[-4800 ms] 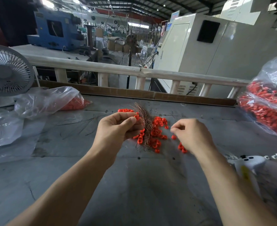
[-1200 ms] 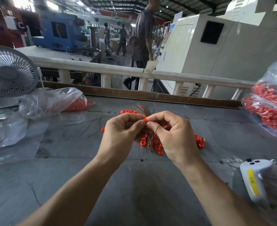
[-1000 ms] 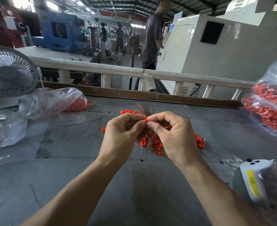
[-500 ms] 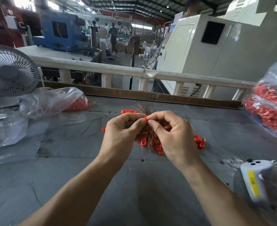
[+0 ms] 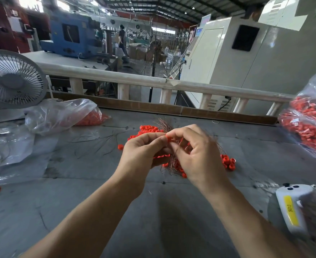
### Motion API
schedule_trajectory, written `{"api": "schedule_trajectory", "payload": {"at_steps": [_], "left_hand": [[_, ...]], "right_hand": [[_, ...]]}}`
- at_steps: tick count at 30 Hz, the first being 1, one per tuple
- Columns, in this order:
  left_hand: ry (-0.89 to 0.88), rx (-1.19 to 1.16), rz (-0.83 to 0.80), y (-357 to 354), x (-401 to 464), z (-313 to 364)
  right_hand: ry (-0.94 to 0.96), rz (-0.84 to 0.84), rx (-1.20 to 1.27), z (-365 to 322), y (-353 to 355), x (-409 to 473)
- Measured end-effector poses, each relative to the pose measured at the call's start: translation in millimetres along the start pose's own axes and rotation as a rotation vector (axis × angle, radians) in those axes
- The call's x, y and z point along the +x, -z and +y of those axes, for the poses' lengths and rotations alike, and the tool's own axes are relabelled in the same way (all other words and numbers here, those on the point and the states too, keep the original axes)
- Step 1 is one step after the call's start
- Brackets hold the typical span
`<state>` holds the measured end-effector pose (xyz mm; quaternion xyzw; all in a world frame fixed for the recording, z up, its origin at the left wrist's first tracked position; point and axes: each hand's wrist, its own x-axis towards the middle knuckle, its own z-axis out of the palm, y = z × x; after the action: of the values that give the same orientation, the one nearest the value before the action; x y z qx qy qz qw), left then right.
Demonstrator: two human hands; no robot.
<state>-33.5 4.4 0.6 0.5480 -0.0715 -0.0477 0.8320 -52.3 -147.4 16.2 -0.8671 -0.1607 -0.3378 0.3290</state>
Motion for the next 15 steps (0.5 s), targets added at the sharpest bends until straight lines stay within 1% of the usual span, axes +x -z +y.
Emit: {"api": "schedule_trajectory", "payload": {"at_steps": [3, 7, 11, 15], "left_hand": [[0.098, -0.103, -0.020, -1.8, 0.0, -0.6], [0.200, -0.224, -0.061, -5.4, -1.9, 1.5], [0.238, -0.266, -0.104, -4.8, -2.9, 3.8], [0.258, -0.291, -0.110, -5.8, -3.6, 5.5]], "right_hand": [[0.022, 0.003, -0.100, -3.6, -4.1, -0.6], [0.039, 0.062, -0.188, -8.2, -8.2, -1.3], [0.057, 0.082, -0.233, -8.6, -8.0, -1.2], [0.090, 0.091, -0.244, -6.6, -4.7, -0.6]]}}
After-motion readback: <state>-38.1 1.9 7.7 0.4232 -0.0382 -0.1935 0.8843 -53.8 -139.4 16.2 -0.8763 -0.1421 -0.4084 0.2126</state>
